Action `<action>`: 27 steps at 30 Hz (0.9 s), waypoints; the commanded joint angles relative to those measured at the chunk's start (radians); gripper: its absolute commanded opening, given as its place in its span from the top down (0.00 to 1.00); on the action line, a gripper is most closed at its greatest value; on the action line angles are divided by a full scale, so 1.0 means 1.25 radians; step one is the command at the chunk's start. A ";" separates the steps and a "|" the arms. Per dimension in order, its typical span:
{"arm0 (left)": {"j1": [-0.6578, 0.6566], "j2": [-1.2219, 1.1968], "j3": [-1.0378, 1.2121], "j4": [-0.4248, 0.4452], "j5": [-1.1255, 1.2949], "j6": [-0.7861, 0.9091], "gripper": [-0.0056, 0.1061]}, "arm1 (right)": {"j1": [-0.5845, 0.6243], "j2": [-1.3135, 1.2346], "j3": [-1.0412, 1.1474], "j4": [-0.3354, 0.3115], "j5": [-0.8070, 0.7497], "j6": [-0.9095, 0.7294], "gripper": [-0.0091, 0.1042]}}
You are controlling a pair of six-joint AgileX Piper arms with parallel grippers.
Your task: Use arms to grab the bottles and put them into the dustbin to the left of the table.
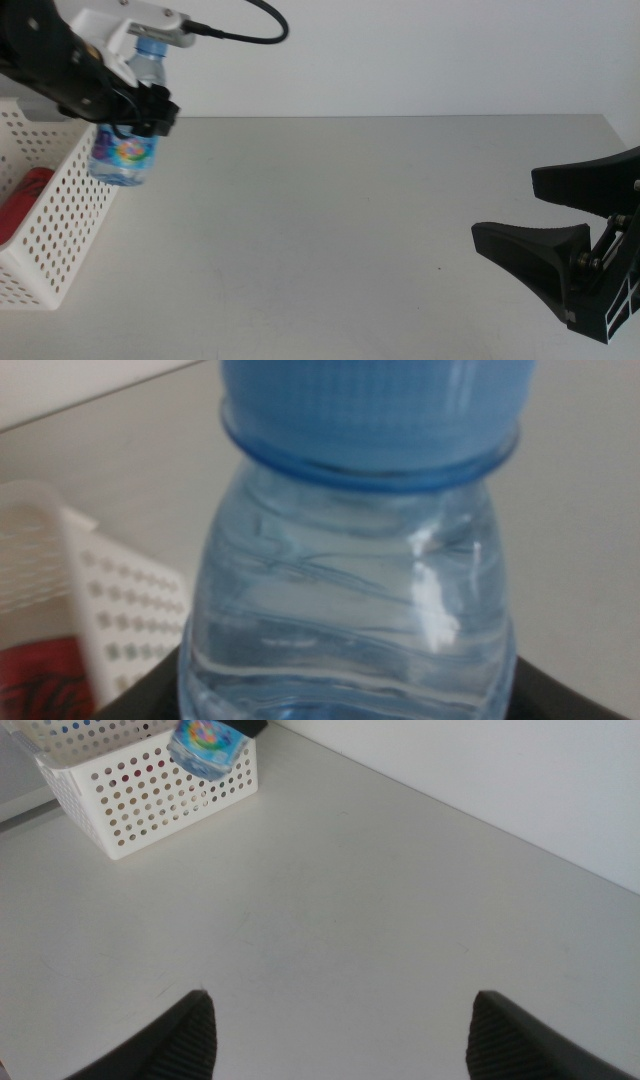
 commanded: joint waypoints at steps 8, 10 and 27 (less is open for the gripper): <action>0.246 -0.034 -0.278 -0.041 0.260 0.161 0.96 | -0.002 -0.002 -0.027 -0.002 -0.057 -0.006 0.36; 0.285 -0.014 -0.299 -0.055 0.286 0.161 0.96 | -0.002 -0.002 -0.027 -0.002 -0.057 -0.006 0.36; 0.379 0.236 -0.316 -0.113 0.310 0.211 0.96 | -0.002 -0.002 -0.027 -0.002 -0.057 -0.006 0.36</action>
